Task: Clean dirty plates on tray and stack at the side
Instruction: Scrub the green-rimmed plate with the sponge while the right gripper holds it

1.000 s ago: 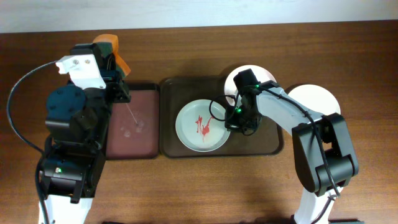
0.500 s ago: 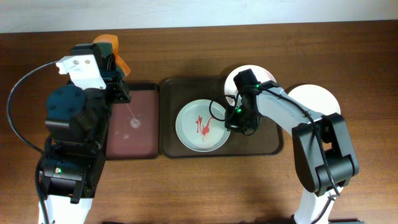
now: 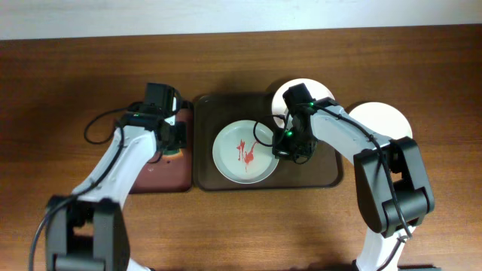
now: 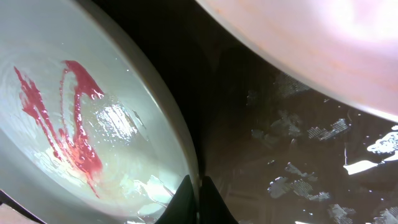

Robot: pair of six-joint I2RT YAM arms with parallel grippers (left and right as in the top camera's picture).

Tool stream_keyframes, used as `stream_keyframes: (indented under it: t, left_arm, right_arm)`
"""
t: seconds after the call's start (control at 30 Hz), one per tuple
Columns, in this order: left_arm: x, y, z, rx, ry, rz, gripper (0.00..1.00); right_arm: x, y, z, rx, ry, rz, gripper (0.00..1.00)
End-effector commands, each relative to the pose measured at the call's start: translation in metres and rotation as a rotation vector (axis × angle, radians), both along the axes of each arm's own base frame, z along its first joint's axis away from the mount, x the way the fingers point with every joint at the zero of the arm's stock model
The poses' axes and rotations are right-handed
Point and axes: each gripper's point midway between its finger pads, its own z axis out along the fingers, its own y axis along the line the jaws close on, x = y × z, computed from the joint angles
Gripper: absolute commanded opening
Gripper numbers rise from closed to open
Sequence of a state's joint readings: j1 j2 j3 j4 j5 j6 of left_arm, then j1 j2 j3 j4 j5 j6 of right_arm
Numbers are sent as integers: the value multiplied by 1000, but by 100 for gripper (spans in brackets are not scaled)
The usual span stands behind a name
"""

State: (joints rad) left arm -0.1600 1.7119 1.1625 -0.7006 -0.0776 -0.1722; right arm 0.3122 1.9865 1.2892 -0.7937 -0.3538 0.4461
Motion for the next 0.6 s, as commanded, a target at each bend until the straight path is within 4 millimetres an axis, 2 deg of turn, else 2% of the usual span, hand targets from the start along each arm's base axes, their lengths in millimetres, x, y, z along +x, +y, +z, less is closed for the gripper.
stream_keyframes:
  t: [0.0,0.13,0.17,0.23,0.27,0.3,0.4,0.43,0.57]
  left_arm:
    - [-3,2,-11,2,40,-11,0]
    - [-3,-3,-10,-22,41,-20,0]
    - [1,-10,0,-54,13,-34,0]
    - [14,-50,35,-222,-103,-161,0]
    - [19,-85,58,-377,-168,-254,0]
    - [15,-114,67,-493,-179,-331,0]
    - [-1,-163,58,-703,-76,-399,0]
    - [-3,-172,54,-748,-47,-403,0]
    - [-12,-198,18,-909,124,-357,0]
  right_arm:
    - [2,3,7,8,-17,2,4]
    - [2,3,7,8,-17,2,4]
    - [2,3,7,7,-17,2,4]
    - [2,3,7,7,-17,2,4]
    - [2,3,7,8,-17,2,4]
    - [2,3,7,8,-17,2,4]
    - [2,3,7,8,-17,2,4]
    - [2,3,7,8,-17,2,4]
    - [2,3,7,8,-17,2,4]
